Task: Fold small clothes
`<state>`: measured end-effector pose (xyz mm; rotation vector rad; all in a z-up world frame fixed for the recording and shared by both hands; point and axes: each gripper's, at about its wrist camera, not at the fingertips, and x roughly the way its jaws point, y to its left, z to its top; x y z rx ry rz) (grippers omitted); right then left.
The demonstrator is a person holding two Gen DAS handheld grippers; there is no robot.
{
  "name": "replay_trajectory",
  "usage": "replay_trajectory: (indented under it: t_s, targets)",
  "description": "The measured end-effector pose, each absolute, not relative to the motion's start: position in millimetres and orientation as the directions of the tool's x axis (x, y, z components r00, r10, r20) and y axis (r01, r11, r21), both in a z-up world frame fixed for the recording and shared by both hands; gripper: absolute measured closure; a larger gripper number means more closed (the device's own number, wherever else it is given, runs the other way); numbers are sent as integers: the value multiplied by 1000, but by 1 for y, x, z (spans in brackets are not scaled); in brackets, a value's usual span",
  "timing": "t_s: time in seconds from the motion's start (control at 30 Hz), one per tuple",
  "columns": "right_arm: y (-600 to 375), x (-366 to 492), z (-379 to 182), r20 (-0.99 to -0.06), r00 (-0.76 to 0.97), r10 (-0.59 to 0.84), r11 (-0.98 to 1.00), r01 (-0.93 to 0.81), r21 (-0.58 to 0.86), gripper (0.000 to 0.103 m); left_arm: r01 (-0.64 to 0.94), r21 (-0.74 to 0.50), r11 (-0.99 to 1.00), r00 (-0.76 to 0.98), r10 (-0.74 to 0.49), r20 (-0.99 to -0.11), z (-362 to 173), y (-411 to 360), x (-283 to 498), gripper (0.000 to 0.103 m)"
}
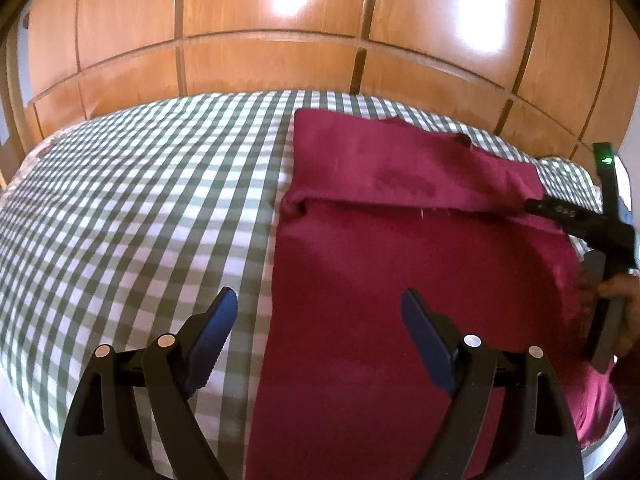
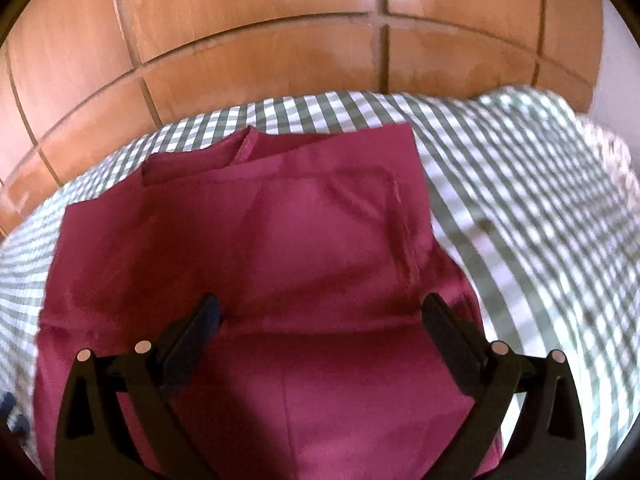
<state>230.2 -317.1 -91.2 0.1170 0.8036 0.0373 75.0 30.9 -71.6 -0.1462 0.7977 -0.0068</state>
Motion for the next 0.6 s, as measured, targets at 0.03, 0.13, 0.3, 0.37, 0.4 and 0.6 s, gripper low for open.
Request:
replay_trajectory:
  t_s: [0.03,0.13,0.3,0.37,0.4,0.6]
  targets:
    - [-321,226,-92,-719,690,83,991,17,130,2,-48,-132,990,694,-62,-718,-74,31,73,20]
    - [-332,212,-98,-727,682,76,989,38,140,2,-41,-127,991,683,-65,-727,-79,30,69,20]
    - [-346,190,-114,-746,662,67,991,43,128,2,-36,-123,992,676,-66,-734,-82,30,63,20]
    - [-345,180,-116,-749,660,55,995,29,98,2,-34,-120,992,674,-66,-736,-83,32,61,20]
    - [-344,175,-117,-754,655,48,997,16,77,2,-33,-121,992,672,-68,-738,-84,33,59,20]
    - [-354,145,-124,-768,639,43,998,0,55,2,-36,-123,992,659,-69,-749,-89,39,54,20]
